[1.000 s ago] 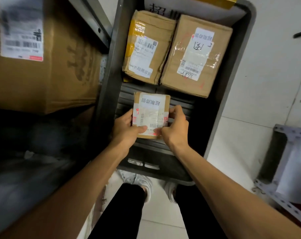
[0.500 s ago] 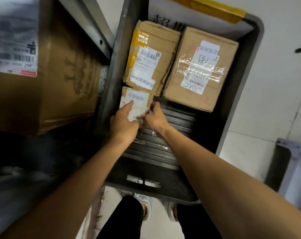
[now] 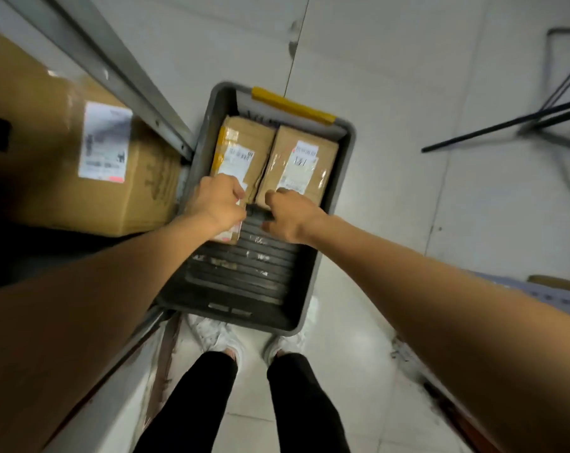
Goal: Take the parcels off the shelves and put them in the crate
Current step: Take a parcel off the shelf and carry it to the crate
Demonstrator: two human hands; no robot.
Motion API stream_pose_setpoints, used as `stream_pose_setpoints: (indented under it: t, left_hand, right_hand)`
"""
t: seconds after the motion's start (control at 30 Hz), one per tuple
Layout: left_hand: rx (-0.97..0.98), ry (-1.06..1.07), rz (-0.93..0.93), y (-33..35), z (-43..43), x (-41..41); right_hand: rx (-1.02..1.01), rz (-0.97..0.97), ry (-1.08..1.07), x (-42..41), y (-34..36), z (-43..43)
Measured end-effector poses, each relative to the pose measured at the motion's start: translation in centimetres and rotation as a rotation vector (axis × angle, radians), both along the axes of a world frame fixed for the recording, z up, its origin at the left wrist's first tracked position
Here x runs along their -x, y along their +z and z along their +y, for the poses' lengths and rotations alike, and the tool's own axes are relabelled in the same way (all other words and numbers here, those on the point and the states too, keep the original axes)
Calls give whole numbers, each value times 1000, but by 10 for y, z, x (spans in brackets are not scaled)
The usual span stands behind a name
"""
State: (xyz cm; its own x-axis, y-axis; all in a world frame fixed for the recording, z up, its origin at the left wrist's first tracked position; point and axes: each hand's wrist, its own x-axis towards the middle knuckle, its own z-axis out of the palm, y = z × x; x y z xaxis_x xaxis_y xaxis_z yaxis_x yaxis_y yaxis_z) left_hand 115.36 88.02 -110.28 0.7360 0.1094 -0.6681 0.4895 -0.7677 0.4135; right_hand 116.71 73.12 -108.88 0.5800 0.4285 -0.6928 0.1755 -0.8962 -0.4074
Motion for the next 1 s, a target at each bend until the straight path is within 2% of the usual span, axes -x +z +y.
stream_pose_setpoints:
  t: [0.1,0.3,0.43,0.57,0.8,0.9,1.0]
  left_hand:
    - [-18,-113,-60,92,-12,-23]
    - [-77,-307,-161,330,-25,-93]
    - [-166,-313,-344,471,-31,-117]
    - [-278,-232,-455,584,-21,-99]
    - [-394,7,-608,730,10,-20]
    - [-401,113,-652,757,19,32]
    - [-453,131,-611,763,10,83]
  right_hand:
    - [60,-93,48,-20,94,-18]
    - [88,-341,8,-62,306,-45]
    - [47,-488,26,-96,443,-49]
    - [-20,-656,94,-111,564,-40]
    - [-151,-829,293,-77,697,3]
    - [-224,-883,394,-44,730,24]
    - [-274,-927,488,-1,751,38]
